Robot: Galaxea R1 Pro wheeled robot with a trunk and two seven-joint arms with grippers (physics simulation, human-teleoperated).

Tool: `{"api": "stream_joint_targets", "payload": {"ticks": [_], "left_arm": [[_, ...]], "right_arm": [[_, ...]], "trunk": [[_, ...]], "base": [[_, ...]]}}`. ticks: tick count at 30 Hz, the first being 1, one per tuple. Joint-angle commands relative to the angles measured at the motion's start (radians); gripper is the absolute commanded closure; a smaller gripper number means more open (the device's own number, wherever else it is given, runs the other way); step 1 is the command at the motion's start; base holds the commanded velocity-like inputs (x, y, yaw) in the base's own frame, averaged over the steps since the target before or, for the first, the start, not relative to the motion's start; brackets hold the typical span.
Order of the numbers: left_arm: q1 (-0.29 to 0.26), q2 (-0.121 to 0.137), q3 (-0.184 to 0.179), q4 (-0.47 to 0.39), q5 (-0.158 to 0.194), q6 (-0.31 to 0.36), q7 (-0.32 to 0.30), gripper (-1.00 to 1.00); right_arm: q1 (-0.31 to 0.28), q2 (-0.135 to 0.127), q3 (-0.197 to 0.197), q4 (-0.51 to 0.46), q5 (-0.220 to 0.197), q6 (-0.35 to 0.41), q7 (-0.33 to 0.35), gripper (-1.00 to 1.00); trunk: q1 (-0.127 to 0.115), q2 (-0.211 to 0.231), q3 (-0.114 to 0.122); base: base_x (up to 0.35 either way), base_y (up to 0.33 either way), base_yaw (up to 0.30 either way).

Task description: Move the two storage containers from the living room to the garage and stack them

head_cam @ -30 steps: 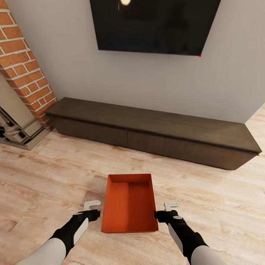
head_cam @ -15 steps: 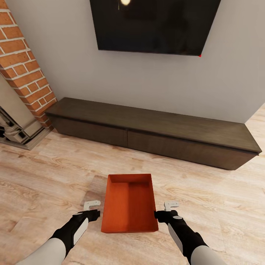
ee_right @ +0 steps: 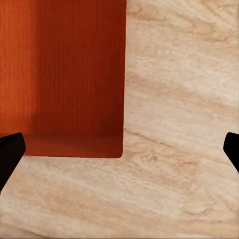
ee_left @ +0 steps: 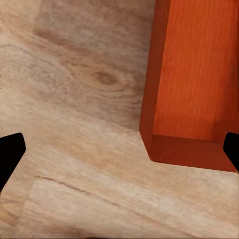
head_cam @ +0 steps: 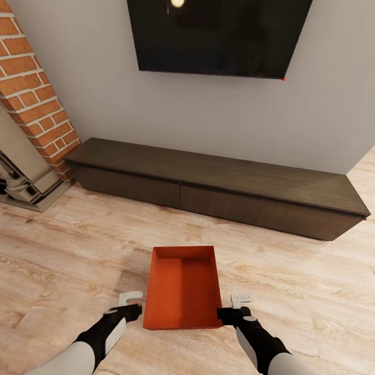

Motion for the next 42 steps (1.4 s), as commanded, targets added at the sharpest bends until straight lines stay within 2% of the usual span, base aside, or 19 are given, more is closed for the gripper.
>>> {"api": "stream_joint_targets", "payload": {"ticks": [1, 10, 14, 17, 18, 19, 21, 34, 42], "left_arm": [[0.0, 0.0, -0.009, 0.0, 0.01, -0.004, 0.007, -1.0], [0.0, -0.002, -0.005, 0.004, 0.007, -0.047, 0.007, -1.0], [0.0, -0.013, -0.005, -0.005, 0.005, -0.049, 0.009, -1.0], [0.0, -0.031, -0.004, -0.01, 0.005, -0.051, 0.009, -1.0], [0.0, -0.058, -0.007, -0.016, 0.005, -0.05, 0.01, -1.0], [0.0, -0.067, -0.006, -0.016, 0.006, -0.05, 0.01, -1.0], [0.0, -0.074, -0.005, -0.016, 0.006, -0.05, 0.01, -1.0], [0.0, -0.072, 0.001, -0.017, 0.014, -0.049, 0.01, -1.0], [0.001, -0.069, -0.001, -0.017, 0.015, -0.049, 0.01, -1.0]], "right_arm": [[0.0, -0.001, 0.008, 0.0, -0.005, 0.001, -0.008, -1.0], [0.0, 0.0, 0.007, 0.009, -0.002, -0.026, -0.008, -1.0], [0.0, 0.0, 0.007, 0.009, -0.002, -0.026, -0.008, -1.0], [0.0, -0.001, 0.007, 0.009, -0.003, -0.025, -0.008, -1.0], [0.0, -0.002, 0.007, 0.007, -0.004, -0.024, -0.008, -1.0], [0.0, -0.002, 0.007, 0.002, -0.005, -0.023, -0.009, -1.0], [0.0, -0.002, 0.006, -0.002, -0.006, -0.021, -0.009, -1.0], [0.0, -0.002, 0.004, -0.017, -0.005, -0.016, -0.01, -1.0], [0.0, -0.002, 0.004, -0.018, -0.003, -0.018, -0.01, -1.0]], "trunk": [[0.0, 0.0, -0.001], [0.0, 0.0, -0.001], [0.0, 0.0, -0.001], [0.0, 0.0, -0.001], [0.0, 0.0, -0.001], [0.0, 0.0, -0.001], [0.0, 0.0, -0.001], [0.0, 0.0, -0.001], [0.031, -0.056, -0.026]], "base": [[0.0, 0.0, 0.0], [0.0, 0.0, 0.0], [0.0, 0.0, 0.0], [0.0, 0.0, 0.0], [0.0, 0.0, 0.0], [0.0, 0.0, 0.0], [0.0, 0.0, 0.0], [0.0, 0.0, 0.0], [0.0, 0.0, 0.0]]}}
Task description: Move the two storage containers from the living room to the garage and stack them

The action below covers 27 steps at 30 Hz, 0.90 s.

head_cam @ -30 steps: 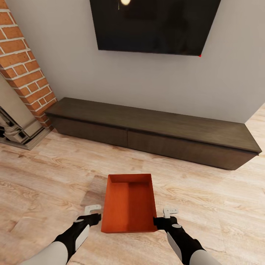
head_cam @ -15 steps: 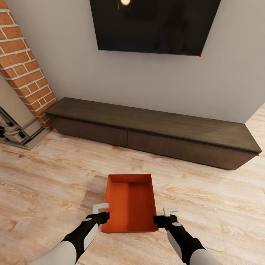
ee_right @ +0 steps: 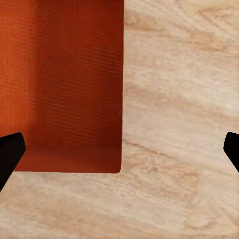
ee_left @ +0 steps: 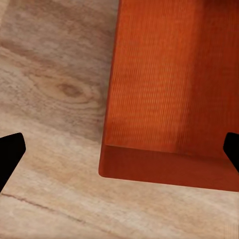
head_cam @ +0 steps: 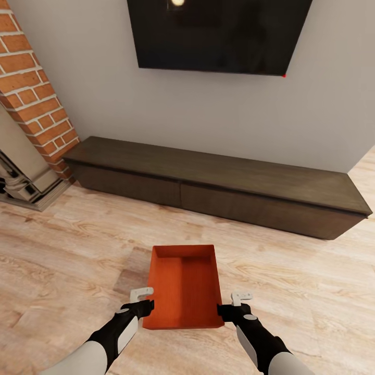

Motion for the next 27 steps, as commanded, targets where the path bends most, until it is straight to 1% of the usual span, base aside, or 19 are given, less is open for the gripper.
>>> {"api": "stream_joint_targets", "payload": {"ticks": [1, 9, 17, 20, 22, 27], "left_arm": [[0.0, 0.001, -0.009, -0.002, 0.009, 0.005, 0.008, -1.0], [0.0, 0.003, -0.009, -0.002, 0.008, 0.006, 0.008, -1.0], [0.0, 0.004, -0.011, -0.003, 0.004, 0.009, 0.009, -1.0], [-0.001, 0.007, -0.012, -0.003, 0.004, 0.01, 0.009, -1.0], [-0.001, 0.009, -0.012, -0.004, 0.003, 0.009, 0.009, -1.0], [0.0, 0.014, -0.012, -0.009, 0.002, 0.01, 0.015, -1.0]], "right_arm": [[0.0, -0.001, 0.008, -0.002, -0.004, 0.005, -0.008, -1.0], [0.0, -0.004, 0.008, -0.007, 0.002, -0.005, -0.007, -1.0], [0.0, -0.012, 0.012, -0.073, 0.004, -0.003, 0.008, -1.0], [0.0, -0.009, 0.011, -0.078, -0.005, -0.005, 0.007, -1.0], [0.0, -0.003, 0.01, -0.077, -0.01, -0.005, 0.007, -1.0], [0.0, 0.003, 0.012, -0.079, 0.0, -0.02, -0.004, -1.0]], "trunk": [[0.004, -0.008, -0.004], [0.035, -0.064, -0.029], [0.065, -0.12, -0.054], [0.077, -0.141, -0.063], [0.084, -0.155, -0.07], [0.104, -0.19, -0.085]], "base": [[0.0, 0.0, 0.0], [0.0, 0.0, 0.0], [0.0, 0.0, 0.0], [0.0, 0.0, 0.0], [0.0, 0.0, 0.0], [0.0, 0.0, 0.0]]}}
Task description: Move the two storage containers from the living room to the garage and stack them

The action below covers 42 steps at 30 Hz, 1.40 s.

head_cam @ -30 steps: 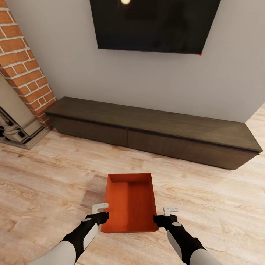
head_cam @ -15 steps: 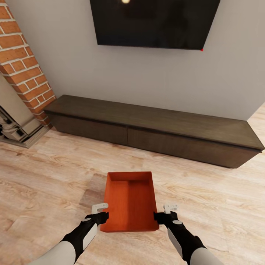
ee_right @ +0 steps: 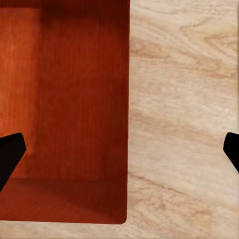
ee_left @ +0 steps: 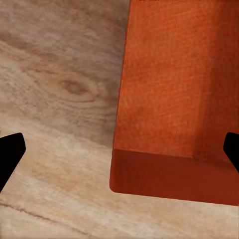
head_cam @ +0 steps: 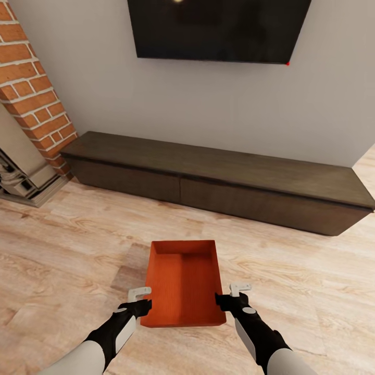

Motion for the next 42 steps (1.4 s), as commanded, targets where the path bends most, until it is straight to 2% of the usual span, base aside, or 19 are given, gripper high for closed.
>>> {"api": "stream_joint_targets", "payload": {"ticks": [1, 5, 10, 17, 21, 36, 42], "left_arm": [[0.0, 0.002, -0.009, -0.023, 0.009, 0.009, 0.05, -1.0], [0.0, 0.002, -0.01, -0.06, 0.009, 0.014, 0.119, -1.0], [0.0, 0.002, -0.01, -0.066, 0.008, 0.015, 0.119, -1.0], [0.0, 0.002, -0.01, -0.065, 0.008, 0.017, 0.116, -1.0], [0.0, 0.002, -0.011, -0.066, 0.007, 0.014, 0.117, -1.0], [0.0, -0.002, -0.014, -0.068, 0.007, 0.001, 0.127, -1.0], [0.0, -0.002, -0.015, -0.068, 0.007, 0.001, 0.125, -1.0]], "right_arm": [[0.0, 0.0, 0.009, 0.001, 0.0, -0.001, -0.01, -1.0], [0.0, -0.001, 0.01, 0.006, 0.0, -0.004, -0.012, -1.0], [0.0, -0.002, 0.011, 0.007, 0.001, -0.006, -0.012, -1.0], [0.0, -0.002, 0.01, 0.007, 0.001, -0.006, -0.012, -1.0], [0.0, -0.001, 0.01, 0.007, 0.002, -0.005, -0.012, -1.0], [0.0, -0.002, 0.01, 0.001, 0.001, -0.006, -0.012, -1.0], [0.0, -0.002, 0.01, 0.0, 0.001, -0.006, -0.012, -1.0]], "trunk": [[0.004, -0.008, -0.004], [0.019, -0.036, -0.016], [0.038, -0.071, -0.032], [0.011, -0.022, -0.01], [0.027, -0.05, -0.023], [0.027, -0.05, -0.023], [0.05, -0.092, -0.041]], "base": [[0.0, 0.0, 0.0], [0.0, 0.0, 0.0], [0.0, 0.0, 0.0], [0.0, 0.0, 0.0], [0.0, 0.0, 0.0], [0.0, 0.0, 0.0], [0.0, 0.0, 0.0]]}}
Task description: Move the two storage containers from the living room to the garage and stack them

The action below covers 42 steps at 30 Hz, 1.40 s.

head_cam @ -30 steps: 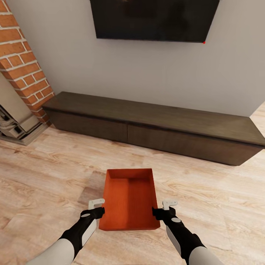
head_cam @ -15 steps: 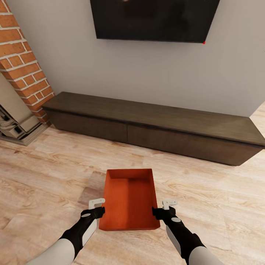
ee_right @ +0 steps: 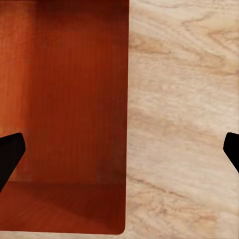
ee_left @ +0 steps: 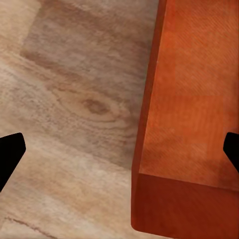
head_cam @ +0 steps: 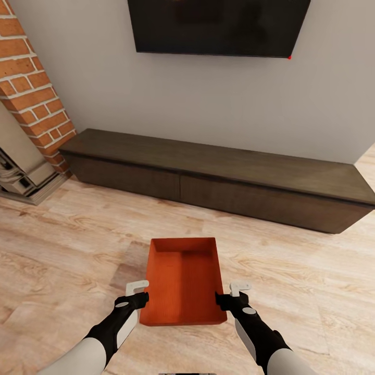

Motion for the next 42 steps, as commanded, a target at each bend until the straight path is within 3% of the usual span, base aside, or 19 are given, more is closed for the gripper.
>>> {"api": "stream_joint_targets", "payload": {"ticks": [1, 18, 30, 37, 42], "left_arm": [[0.0, 0.001, -0.009, -0.002, 0.009, 0.005, 0.008, -1.0], [0.0, 0.002, -0.015, -0.004, 0.008, 0.007, 0.01, -1.0], [0.0, 0.001, -0.016, -0.004, 0.006, 0.007, 0.011, -1.0], [0.0, -0.004, -0.035, -0.064, -0.067, 0.016, 0.008, -1.0], [0.0, -0.004, -0.037, -0.079, -0.088, 0.017, 0.008, -1.0]], "right_arm": [[0.0, -0.001, 0.007, -0.002, -0.003, 0.005, -0.008, -1.0], [0.0, -0.006, 0.005, -0.004, -0.003, 0.004, -0.008, -1.0], [0.0, -0.008, 0.005, -0.004, -0.003, 0.005, -0.007, -1.0], [0.0, -0.008, 0.005, -0.005, -0.003, 0.005, -0.008, -1.0], [0.0, -0.01, 0.006, -0.005, -0.003, 0.005, -0.008, -1.0]], "trunk": [[0.004, -0.008, -0.004], [0.069, -0.127, -0.057], [0.069, -0.127, -0.057], [0.069, -0.127, -0.057], [0.069, -0.127, -0.057]], "base": [[0.0, 0.0, 0.0], [0.0, 0.0, 0.0], [0.0, 0.0, 0.0], [0.0, 0.0, 0.0], [0.0, 0.0, 0.0]]}}
